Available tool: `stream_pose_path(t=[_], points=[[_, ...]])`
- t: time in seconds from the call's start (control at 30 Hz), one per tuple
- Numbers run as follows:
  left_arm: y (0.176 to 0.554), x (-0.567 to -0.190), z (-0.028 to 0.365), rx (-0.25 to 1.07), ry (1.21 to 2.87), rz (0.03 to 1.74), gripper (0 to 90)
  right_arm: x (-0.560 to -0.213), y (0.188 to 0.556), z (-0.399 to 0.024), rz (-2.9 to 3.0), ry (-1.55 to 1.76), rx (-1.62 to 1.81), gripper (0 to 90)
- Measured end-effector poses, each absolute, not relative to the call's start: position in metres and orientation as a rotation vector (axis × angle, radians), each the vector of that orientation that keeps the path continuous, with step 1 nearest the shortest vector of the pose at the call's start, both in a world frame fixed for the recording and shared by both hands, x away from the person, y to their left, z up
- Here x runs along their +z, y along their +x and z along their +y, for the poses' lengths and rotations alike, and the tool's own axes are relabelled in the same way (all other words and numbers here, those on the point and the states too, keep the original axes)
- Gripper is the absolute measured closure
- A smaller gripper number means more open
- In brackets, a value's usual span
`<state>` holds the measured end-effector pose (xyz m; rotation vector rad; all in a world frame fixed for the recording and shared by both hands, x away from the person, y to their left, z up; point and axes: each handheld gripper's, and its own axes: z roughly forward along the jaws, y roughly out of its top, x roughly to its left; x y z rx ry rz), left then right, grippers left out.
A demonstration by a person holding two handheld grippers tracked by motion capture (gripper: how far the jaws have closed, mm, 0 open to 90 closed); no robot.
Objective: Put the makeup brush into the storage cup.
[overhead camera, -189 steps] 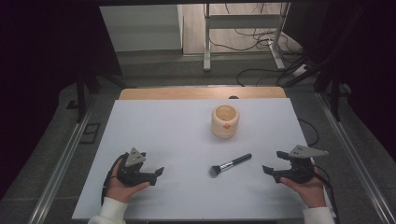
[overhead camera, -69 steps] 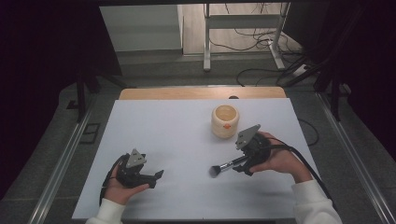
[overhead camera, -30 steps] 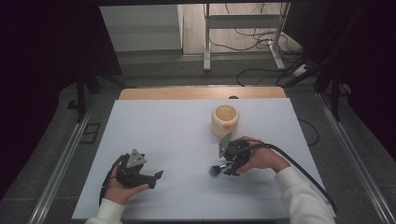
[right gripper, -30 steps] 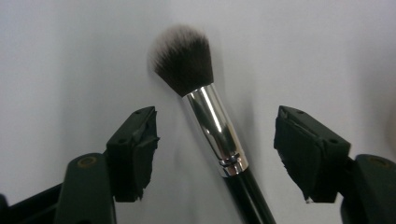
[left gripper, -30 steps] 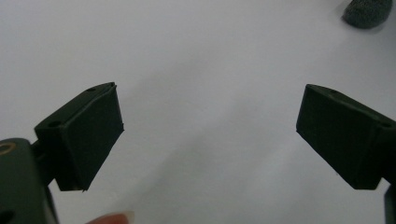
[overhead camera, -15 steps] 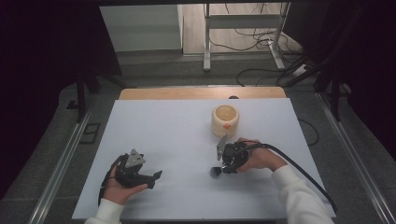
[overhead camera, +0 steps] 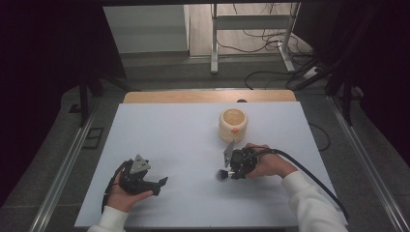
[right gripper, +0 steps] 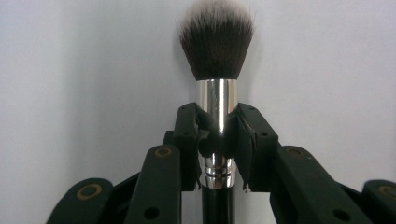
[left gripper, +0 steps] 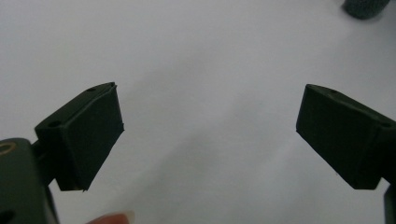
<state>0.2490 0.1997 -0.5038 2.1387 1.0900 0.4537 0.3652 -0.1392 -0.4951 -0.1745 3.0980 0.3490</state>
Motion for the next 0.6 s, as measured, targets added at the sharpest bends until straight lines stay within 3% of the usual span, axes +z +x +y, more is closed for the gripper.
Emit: stream_pose_path(t=[0.6], points=[[0.249, -0.503, 0.203, 0.443, 2.117, 1.102, 8.4, -0.466, 0.366, -0.144, 2.967, -0.024, 0.405, 71.9]])
